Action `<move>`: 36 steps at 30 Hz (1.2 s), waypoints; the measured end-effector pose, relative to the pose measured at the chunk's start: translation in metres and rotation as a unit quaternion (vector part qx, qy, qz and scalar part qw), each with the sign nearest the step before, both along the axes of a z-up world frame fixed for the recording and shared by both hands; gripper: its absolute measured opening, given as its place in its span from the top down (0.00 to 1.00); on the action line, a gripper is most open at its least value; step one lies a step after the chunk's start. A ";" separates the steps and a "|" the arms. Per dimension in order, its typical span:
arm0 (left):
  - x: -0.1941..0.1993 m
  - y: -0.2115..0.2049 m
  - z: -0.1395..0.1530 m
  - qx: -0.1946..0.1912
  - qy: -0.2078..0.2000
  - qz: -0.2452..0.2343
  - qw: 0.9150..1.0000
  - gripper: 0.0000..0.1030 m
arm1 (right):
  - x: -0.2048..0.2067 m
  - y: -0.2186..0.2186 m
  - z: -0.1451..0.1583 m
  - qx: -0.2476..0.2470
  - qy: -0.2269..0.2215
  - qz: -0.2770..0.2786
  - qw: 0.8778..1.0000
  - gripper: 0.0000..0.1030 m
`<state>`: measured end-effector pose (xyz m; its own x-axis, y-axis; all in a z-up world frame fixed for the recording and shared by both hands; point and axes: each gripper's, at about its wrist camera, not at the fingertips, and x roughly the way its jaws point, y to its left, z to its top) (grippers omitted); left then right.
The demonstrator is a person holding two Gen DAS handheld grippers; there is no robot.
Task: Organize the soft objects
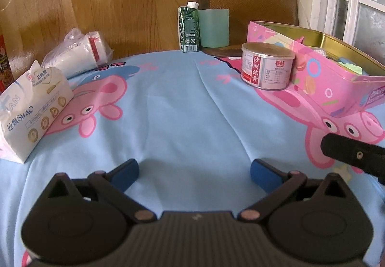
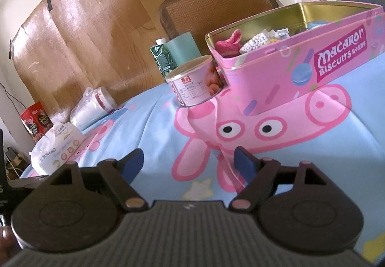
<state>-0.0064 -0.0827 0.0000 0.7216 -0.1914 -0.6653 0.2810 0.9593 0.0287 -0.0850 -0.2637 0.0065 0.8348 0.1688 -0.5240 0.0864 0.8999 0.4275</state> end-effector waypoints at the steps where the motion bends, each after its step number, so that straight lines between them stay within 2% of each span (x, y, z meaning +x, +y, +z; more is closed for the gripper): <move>1: 0.000 0.000 0.000 0.000 0.000 -0.001 1.000 0.00 | 0.000 0.001 0.000 -0.001 -0.001 -0.001 1.000 0.18; 9: 0.000 0.001 0.000 0.002 0.006 -0.001 1.000 0.00 | -0.004 0.005 0.005 -0.005 0.007 -0.006 1.000 0.18; 17: -0.004 0.000 0.008 -0.003 0.029 0.002 1.000 0.00 | -0.016 0.004 0.022 -0.016 -0.020 -0.025 0.999 0.18; 24: -0.019 -0.004 0.026 -0.002 -0.002 -0.006 1.000 0.00 | -0.027 0.005 0.036 -0.030 -0.054 -0.038 0.997 0.18; 36: -0.044 -0.014 0.051 -0.013 -0.041 -0.025 0.999 0.00 | -0.038 0.004 0.040 -0.017 -0.066 -0.048 0.997 0.18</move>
<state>-0.0501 -0.0970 0.0513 0.7629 -0.2457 -0.5980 0.3264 0.9448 0.0282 -0.1225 -0.2597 0.0468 0.9085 0.0691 -0.4121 0.1171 0.9047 0.4097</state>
